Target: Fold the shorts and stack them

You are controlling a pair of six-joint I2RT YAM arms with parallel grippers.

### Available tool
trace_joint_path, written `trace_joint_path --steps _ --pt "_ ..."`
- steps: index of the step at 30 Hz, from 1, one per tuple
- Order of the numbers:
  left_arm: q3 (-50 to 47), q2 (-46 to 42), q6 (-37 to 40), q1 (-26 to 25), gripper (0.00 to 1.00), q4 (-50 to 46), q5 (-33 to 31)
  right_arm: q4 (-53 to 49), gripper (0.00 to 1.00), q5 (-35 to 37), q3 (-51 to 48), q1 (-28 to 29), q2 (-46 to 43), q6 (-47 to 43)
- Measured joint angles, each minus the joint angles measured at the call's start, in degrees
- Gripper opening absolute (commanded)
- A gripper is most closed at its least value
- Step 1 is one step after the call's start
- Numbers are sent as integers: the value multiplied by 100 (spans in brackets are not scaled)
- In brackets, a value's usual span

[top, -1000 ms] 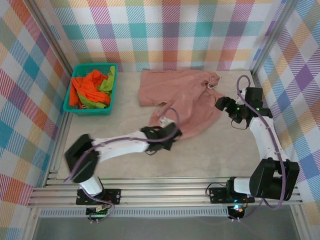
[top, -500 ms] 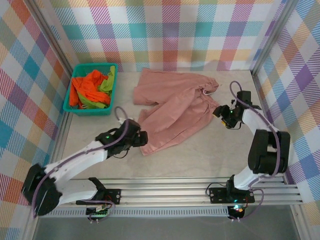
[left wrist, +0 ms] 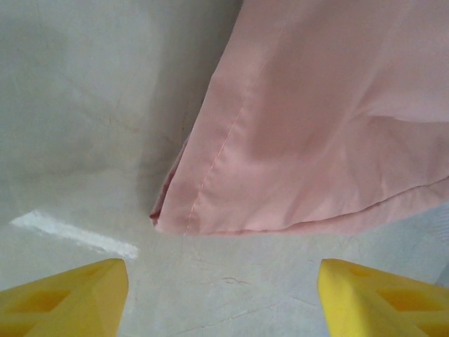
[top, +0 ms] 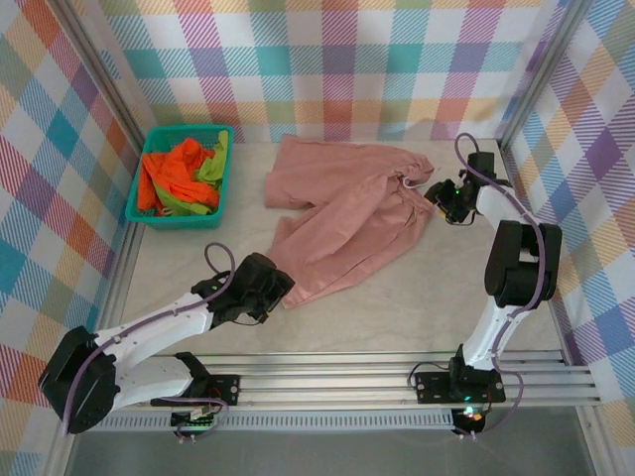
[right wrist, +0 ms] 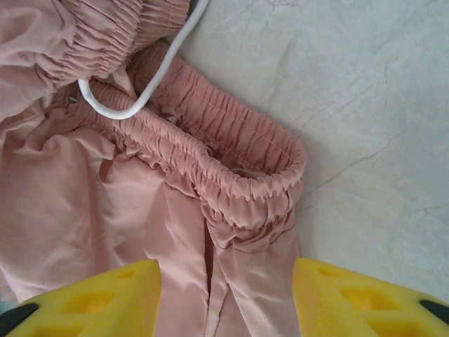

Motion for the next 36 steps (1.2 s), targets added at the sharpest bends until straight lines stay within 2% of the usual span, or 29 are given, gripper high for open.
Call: trace_joint_path --steps 6,12,19,22,27,32,36 --pt "-39 675 -527 -57 65 496 264 7 52 -39 -11 0 0 48" --pt "74 1003 -662 -59 62 428 278 4 52 -39 -17 0 0 46" --pt "439 1596 -656 -59 54 289 321 2 51 -39 -22 -2 0 46" --pt "461 1720 -603 -61 46 254 299 2 51 -39 -22 0 0 46" --pt "538 1882 -446 -61 27 131 216 4 51 -42 -52 -2 -2 44" --pt "708 2057 -164 -35 1 101 57 -2 51 -76 -107 -2 -2 39" --pt "872 1971 184 107 0 -144 -76 -4 51 -81 -107 0 -17 17"
